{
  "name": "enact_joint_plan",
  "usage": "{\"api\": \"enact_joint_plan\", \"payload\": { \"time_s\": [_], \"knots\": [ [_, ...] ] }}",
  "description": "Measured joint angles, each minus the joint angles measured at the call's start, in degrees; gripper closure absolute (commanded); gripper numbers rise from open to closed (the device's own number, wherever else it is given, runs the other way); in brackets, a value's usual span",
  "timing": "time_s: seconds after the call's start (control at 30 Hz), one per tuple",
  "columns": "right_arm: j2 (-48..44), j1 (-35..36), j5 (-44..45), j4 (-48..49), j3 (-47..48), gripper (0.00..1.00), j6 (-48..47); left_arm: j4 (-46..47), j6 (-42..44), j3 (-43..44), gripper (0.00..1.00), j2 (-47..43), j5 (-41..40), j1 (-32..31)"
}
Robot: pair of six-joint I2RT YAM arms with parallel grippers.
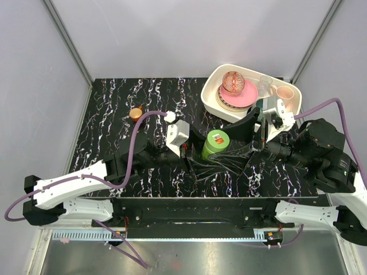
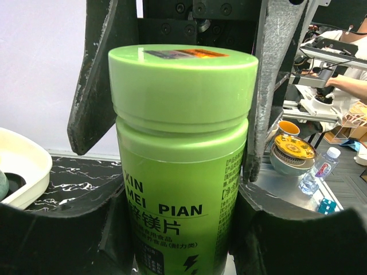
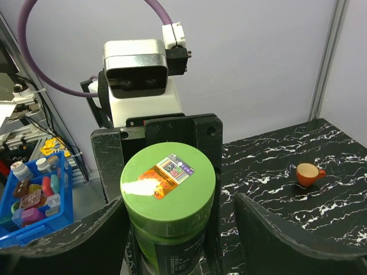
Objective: Sort the pills into containers
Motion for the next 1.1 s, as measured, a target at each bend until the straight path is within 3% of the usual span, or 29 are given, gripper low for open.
{"api": "enact_joint_plan", "payload": {
  "time_s": [1.1],
  "knots": [
    [-0.87,-0.02,0.11,3.50,1.07,0.27,0.42,2.43,-1.31,-0.15,1.00,0.63,0.85,-0.04]
  ]
}}
